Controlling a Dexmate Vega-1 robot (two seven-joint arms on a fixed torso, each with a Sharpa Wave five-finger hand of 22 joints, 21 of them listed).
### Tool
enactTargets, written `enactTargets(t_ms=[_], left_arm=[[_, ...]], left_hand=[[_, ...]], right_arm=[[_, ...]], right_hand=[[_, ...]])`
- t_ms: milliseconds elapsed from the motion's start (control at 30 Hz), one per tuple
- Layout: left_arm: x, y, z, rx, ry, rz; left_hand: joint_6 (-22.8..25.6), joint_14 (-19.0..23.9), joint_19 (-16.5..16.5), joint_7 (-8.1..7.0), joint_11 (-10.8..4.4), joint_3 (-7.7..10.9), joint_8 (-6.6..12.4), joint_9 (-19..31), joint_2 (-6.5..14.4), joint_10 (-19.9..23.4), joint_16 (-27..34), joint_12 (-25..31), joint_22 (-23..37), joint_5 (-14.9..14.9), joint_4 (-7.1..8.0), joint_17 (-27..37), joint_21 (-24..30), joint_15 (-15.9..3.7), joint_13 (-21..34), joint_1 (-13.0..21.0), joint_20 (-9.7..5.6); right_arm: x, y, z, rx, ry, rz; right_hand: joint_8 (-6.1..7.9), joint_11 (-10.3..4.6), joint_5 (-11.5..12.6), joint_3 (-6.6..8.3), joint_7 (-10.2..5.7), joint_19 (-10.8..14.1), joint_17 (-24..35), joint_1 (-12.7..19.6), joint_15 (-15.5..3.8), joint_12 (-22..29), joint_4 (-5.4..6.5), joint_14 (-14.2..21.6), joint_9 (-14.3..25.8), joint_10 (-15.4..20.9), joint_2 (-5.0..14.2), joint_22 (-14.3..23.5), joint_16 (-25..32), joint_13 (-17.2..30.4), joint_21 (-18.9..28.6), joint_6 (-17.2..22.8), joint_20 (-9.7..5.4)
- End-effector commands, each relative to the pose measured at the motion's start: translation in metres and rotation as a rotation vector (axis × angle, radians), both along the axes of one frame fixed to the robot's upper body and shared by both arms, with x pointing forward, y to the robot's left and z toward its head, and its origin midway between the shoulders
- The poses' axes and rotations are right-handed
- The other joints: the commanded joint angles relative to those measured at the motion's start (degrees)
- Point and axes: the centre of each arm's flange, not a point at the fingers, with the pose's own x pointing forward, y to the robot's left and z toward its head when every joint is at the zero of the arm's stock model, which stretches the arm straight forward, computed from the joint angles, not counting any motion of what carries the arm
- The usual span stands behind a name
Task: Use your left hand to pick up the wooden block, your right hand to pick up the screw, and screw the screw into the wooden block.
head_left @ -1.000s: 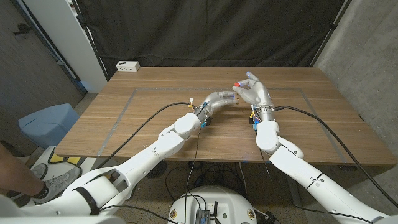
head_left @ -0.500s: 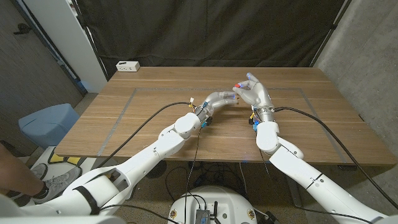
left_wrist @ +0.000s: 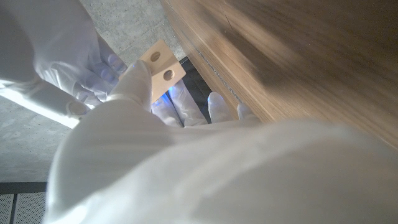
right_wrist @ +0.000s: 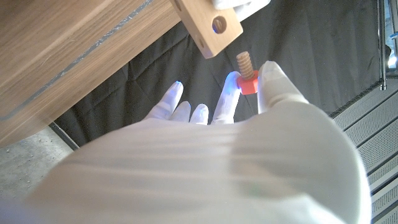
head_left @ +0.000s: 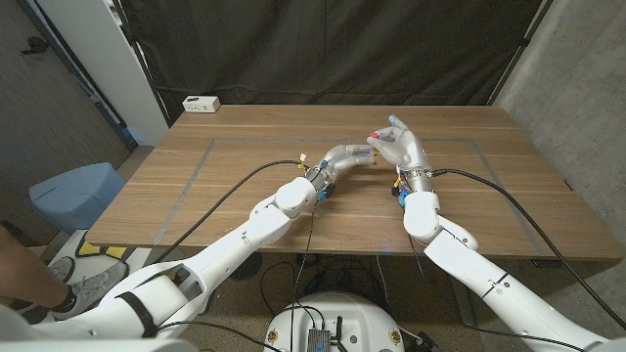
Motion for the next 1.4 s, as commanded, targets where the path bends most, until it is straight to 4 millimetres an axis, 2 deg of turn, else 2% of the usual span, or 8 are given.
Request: enactTargets(t_ms=[33,1400], left_arm=[[-0.0019,-0.0022,-0.0018,-0.001,0.001,0.002],[-0.0002,-0.0076,-0.0004,0.008,0.006,-0.006]], left_hand=[[1.4,0.5,0.3,0.04,0.00,-0.02,0.43,0.2,0.4,0.7,-0.2,-0.1,0.3,0.4,0.14,0.1,0.1,-3.35,0.3,0.1,-0.06],[1.5,0.6,0.4,0.02,0.00,-0.18,0.39,0.2,0.4,0.9,-0.2,-0.2,0.3,0.4,0.10,0.1,0.1,-3.31,0.5,0.2,-0.04]], right_arm=[[0.0002,-0.0026,-0.0023,0.005,0.008,0.003],[0.0023,-0.0124,-0.0103,0.022,0.016,-0.006]], right_hand=[[-0.17,0.38,0.2,-0.29,0.10,0.1,0.2,0.3,-4.59,0.3,-0.01,-0.2,0.0,-0.3,0.61,0.1,-0.1,0.3,0.0,0.3,-3.74],[0.08,0.19,0.2,-0.87,0.06,0.1,0.2,0.2,-4.52,0.4,0.03,-0.3,-0.1,-0.2,0.95,0.1,-0.1,0.3,0.1,0.5,-3.54]])
